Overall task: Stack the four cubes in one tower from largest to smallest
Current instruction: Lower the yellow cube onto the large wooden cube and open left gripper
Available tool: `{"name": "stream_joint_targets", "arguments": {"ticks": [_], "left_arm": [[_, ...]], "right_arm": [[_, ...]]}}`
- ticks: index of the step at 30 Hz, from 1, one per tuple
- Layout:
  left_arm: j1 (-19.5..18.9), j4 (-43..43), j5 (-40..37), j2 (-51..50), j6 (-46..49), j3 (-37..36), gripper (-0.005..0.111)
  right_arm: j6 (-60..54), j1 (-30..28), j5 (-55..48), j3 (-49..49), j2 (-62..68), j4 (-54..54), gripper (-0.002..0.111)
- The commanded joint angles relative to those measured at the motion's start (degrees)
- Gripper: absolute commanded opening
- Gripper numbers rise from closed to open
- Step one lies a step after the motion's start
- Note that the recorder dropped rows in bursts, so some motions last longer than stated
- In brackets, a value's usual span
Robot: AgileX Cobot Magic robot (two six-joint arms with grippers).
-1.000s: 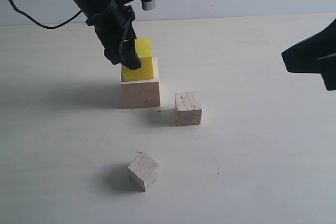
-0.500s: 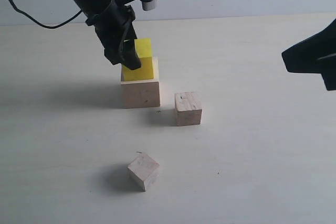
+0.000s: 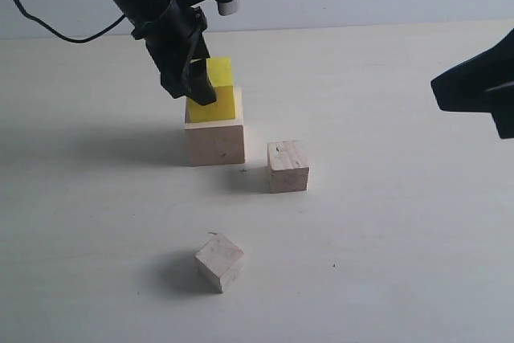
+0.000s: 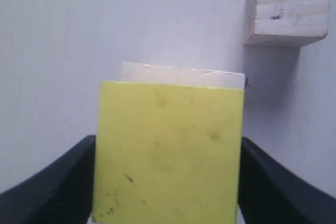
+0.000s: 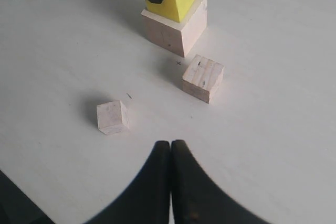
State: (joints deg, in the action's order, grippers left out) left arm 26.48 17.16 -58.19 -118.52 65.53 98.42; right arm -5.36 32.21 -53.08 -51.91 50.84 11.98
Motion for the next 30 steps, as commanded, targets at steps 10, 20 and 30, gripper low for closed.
{"name": "stream_joint_targets", "arguments": {"ticks": [10, 20, 30], "left_arm": [[0.29, 2.05, -0.36, -0.04, 0.03, -0.26, 0.068], [0.29, 2.05, -0.35, -0.04, 0.03, -0.26, 0.07], [0.29, 1.94, 0.91, -0.04, -1.52, -0.26, 0.086]], "right_arm": [[0.01, -0.18, 0.33, 0.1, -0.18, -0.2, 0.0], [0.01, -0.18, 0.33, 0.1, -0.18, -0.2, 0.0], [0.01, -0.18, 0.33, 0.1, -0.18, -0.2, 0.0]]}}
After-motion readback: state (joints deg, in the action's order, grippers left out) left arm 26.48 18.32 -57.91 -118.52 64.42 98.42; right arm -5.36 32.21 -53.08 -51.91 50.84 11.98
